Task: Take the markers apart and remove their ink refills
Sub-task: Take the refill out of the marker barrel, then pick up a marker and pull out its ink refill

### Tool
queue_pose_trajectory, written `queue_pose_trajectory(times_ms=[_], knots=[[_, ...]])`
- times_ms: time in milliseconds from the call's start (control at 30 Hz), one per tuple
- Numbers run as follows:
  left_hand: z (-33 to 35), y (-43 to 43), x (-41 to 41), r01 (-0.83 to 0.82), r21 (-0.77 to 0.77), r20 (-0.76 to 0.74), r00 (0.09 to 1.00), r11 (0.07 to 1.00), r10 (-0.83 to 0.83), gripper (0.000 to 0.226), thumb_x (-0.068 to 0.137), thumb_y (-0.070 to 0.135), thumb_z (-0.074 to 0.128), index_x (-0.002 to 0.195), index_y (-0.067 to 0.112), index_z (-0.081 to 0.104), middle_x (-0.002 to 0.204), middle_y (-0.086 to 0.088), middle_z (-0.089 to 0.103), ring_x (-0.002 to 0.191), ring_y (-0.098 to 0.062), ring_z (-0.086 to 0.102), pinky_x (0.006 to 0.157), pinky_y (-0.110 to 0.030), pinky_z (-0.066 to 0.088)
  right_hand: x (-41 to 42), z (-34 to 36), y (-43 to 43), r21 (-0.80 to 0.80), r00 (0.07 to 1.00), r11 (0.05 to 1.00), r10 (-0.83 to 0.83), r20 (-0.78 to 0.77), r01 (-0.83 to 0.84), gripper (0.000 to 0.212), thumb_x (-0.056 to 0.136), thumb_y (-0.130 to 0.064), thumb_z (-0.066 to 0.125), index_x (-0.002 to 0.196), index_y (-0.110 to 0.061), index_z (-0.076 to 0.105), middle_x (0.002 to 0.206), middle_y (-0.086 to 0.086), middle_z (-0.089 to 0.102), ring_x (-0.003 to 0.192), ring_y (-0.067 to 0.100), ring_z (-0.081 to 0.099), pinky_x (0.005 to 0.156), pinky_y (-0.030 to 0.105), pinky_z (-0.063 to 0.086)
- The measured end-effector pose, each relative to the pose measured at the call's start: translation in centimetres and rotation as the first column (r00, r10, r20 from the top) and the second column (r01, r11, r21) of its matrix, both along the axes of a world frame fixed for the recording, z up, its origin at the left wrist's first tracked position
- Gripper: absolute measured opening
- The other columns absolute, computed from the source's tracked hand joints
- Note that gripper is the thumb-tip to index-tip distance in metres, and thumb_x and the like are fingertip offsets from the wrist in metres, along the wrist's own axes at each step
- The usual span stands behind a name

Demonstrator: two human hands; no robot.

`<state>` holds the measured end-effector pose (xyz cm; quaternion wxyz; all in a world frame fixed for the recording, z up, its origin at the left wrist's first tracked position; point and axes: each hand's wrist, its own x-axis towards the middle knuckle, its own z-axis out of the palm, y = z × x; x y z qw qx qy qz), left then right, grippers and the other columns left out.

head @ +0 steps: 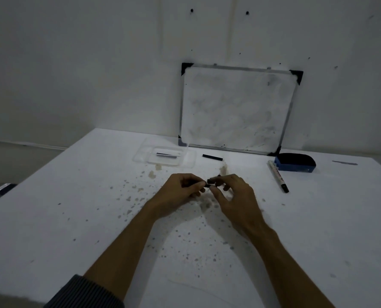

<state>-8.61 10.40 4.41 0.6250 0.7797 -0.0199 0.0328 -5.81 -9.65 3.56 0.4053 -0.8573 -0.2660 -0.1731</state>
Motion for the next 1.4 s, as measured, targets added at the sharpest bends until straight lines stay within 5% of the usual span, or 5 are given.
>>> queue_pose_trajectory(times_ms=[333, 467, 700, 1100, 1400], knots=[[1.6, 5.4, 0.5, -0.212, 0.168, -0.024, 0.975, 0.963, 0.219, 0.042, 0.101, 0.055, 0.054, 0.1, 0.021, 0.077, 0.08, 0.003, 0.081, 0.074, -0.015, 0.077, 0.075, -0.034, 0.064, 1.4, 2.1, 5.0, -0.229, 0.994, 0.968, 0.105, -0.007, -0.104, 0.018, 0.098, -0.033, 0.063, 0.11, -0.025, 0.074, 0.097, -0.013, 0.065, 0.085, 0.009, 0.057, 0.08, 0.027, 0.045], [-0.3, 9.8, 0.8, -0.685, 0.453, 0.278, 0.717, 0.571, 0.639, 0.038, 0.1, 0.049, 0.054, 0.1, 0.016, 0.072, 0.094, -0.003, 0.077, 0.092, -0.027, 0.071, 0.081, -0.04, 0.057, 3.9, 3.4, 8.7, -0.205, 0.998, 0.978, 0.049, 0.026, -0.042, 0.014, 0.096, -0.029, 0.065, 0.103, -0.022, 0.075, 0.099, -0.001, 0.07, 0.086, 0.016, 0.06, 0.084, 0.039, 0.051], [-4.2, 11.9, 1.6, -0.405, 0.788, 0.139, 0.851, 0.465, 0.506, 0.083, 0.095, 0.064, 0.042, 0.155, 0.008, 0.035, 0.168, -0.018, 0.024, 0.156, -0.033, 0.019, 0.127, -0.047, 0.01, 10.7, 5.9, 15.0, -0.282, 1.0, 0.959, -0.028, -0.013, 0.023, 0.017, 0.09, -0.025, 0.068, 0.101, -0.017, 0.079, 0.098, 0.004, 0.076, 0.09, 0.024, 0.07, 0.087, 0.037, 0.054], [-4.5, 11.7, 1.8, -0.403, 0.814, 0.169, 0.854, 0.419, 0.493, 0.089, 0.09, 0.066, 0.027, 0.157, 0.007, 0.031, 0.168, -0.02, 0.022, 0.156, -0.034, 0.018, 0.128, -0.049, 0.009, 17.4, 5.3, 21.2, -0.695, 0.989, 0.718, -0.068, -0.135, -0.045, 0.024, 0.079, -0.023, 0.074, 0.101, -0.011, 0.074, 0.097, 0.007, 0.074, 0.084, 0.026, 0.07, 0.077, 0.038, 0.06], [-3.9, 12.0, 1.4, -0.453, 0.777, 0.216, 0.844, 0.437, 0.491, 0.078, 0.088, 0.063, 0.039, 0.134, 0.003, 0.058, 0.145, -0.024, 0.054, 0.135, -0.04, 0.048, 0.114, -0.051, 0.034, 15.1, 7.1, 17.0, -0.396, 0.982, 0.916, -0.007, -0.19, -0.069, 0.023, 0.09, -0.029, 0.072, 0.107, -0.015, 0.08, 0.104, 0.003, 0.078, 0.093, 0.019, 0.072, 0.082, 0.032, 0.058]])
